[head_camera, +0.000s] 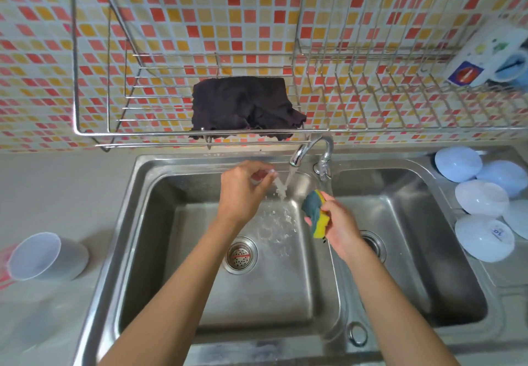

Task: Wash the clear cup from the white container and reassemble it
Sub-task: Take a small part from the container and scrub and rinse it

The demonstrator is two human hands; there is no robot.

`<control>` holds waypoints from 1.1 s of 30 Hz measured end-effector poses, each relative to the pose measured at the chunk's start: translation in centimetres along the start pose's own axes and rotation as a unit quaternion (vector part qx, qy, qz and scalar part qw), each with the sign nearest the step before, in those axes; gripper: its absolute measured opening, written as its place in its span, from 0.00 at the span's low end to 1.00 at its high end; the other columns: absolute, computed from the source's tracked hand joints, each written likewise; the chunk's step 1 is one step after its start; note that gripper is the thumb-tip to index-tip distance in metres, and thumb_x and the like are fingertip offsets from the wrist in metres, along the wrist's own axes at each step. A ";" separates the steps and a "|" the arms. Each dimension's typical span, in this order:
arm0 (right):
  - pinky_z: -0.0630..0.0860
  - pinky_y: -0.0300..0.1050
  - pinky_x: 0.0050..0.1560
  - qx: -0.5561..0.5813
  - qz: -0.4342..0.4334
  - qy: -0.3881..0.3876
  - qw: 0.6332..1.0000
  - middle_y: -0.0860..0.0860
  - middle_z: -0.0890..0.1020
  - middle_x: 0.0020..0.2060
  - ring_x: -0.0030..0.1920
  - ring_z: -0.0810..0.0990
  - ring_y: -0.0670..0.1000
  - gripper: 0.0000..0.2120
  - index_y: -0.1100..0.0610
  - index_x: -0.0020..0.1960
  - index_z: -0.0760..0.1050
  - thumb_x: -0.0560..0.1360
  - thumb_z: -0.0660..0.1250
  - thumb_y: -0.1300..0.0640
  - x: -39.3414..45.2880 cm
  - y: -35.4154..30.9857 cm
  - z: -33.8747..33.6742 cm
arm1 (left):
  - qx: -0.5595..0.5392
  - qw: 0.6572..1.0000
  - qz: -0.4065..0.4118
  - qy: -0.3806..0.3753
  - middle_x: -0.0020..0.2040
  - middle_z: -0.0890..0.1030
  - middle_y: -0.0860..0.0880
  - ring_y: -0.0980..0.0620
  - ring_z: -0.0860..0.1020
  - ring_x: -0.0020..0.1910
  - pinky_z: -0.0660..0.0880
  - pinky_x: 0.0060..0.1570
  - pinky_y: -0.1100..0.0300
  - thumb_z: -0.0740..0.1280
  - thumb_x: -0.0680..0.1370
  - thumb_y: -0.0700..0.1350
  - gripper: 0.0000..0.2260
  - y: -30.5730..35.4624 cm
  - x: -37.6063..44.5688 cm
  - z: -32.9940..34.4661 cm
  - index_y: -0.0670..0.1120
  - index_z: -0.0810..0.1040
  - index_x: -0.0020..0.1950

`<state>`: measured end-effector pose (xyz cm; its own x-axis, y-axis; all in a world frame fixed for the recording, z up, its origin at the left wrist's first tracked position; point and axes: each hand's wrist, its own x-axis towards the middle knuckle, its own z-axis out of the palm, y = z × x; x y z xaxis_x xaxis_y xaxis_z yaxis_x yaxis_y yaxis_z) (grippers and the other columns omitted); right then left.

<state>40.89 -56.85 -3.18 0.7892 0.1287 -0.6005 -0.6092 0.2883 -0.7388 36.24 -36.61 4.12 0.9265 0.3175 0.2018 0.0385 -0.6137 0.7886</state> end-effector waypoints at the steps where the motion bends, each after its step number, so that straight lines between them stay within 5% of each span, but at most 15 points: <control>1: 0.79 0.52 0.47 0.047 0.035 -0.026 0.998 0.56 0.79 0.50 0.45 0.80 0.53 0.15 0.56 0.60 0.74 0.78 0.55 0.65 -0.1 0.0 0.7 | 0.001 1.000 -0.009 0.009 0.42 0.85 0.52 0.57 0.80 0.39 0.77 0.43 0.60 0.72 0.75 0.49 0.07 -0.5 -0.2 -0.6 0.48 0.85 0.49; 6: 0.80 0.42 0.38 0.039 0.102 -0.104 0.989 0.56 0.82 0.48 0.47 0.83 0.56 0.08 0.54 0.53 0.75 0.74 0.68 0.61 -0.6 0.7 3.8 | 0.025 0.998 -0.050 0.007 0.42 0.85 0.50 0.58 0.80 0.37 0.77 0.43 0.62 0.73 0.74 0.48 0.06 -3.9 -3.0 -2.7 0.46 0.85 0.47; 8: 0.79 0.42 0.35 0.005 0.093 -0.122 0.988 0.59 0.81 0.53 0.54 0.81 0.63 0.11 0.54 0.54 0.72 0.74 0.68 0.64 -0.2 0.6 4.8 | 0.028 0.997 -0.076 0.015 0.41 0.85 0.50 0.56 0.80 0.38 0.77 0.43 0.61 0.73 0.74 0.48 0.07 -5.2 -4.3 -3.5 0.46 0.85 0.48; 11: 0.77 0.40 0.32 -0.054 0.051 -0.134 0.988 0.61 0.81 0.53 0.50 0.82 0.61 0.14 0.55 0.59 0.70 0.77 0.64 0.68 0.1 0.3 6.0 | 0.036 0.993 -0.104 0.033 0.41 0.84 0.51 0.57 0.80 0.38 0.76 0.44 0.62 0.73 0.74 0.48 0.07 -7.0 -5.8 -5.0 0.47 0.85 0.48; 17: 0.69 0.37 0.27 -0.158 -0.042 -0.109 0.980 0.55 0.79 0.38 0.29 0.73 0.46 0.08 0.59 0.55 0.74 0.80 0.58 0.67 0.1 1.2 6.8 | 0.043 0.989 -0.138 0.045 0.39 0.83 0.54 0.62 0.79 0.36 0.74 0.42 0.68 0.74 0.74 0.47 0.06 -9.6 -7.6 -6.7 0.48 0.85 0.49; 23: 0.67 0.41 0.35 -0.280 -0.104 -0.093 0.950 0.49 0.69 0.32 0.32 0.67 0.45 0.13 0.53 0.47 0.76 0.83 0.54 0.61 0.9 2.5 6.3 | 0.029 0.989 -0.141 0.039 0.40 0.84 0.52 0.57 0.81 0.38 0.77 0.45 0.61 0.74 0.73 0.47 0.06 -9.9 -7.5 -6.2 0.48 0.85 0.49; 33: 0.64 0.43 0.29 -0.317 -0.106 -0.027 0.942 0.51 0.69 0.32 0.27 0.65 0.48 0.11 0.54 0.47 0.71 0.83 0.52 0.58 2.0 1.5 4.9 | 0.033 0.990 -0.133 0.018 0.40 0.84 0.51 0.55 0.81 0.39 0.77 0.47 0.59 0.73 0.74 0.48 0.07 -9.6 -6.6 -4.8 0.48 0.85 0.50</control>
<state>41.98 -51.48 -3.95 0.8910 0.1842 -0.4151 -0.3484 -0.3090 -0.8849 27.95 -29.40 -1.99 0.8664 0.4992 0.0143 0.3043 -0.5504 0.7775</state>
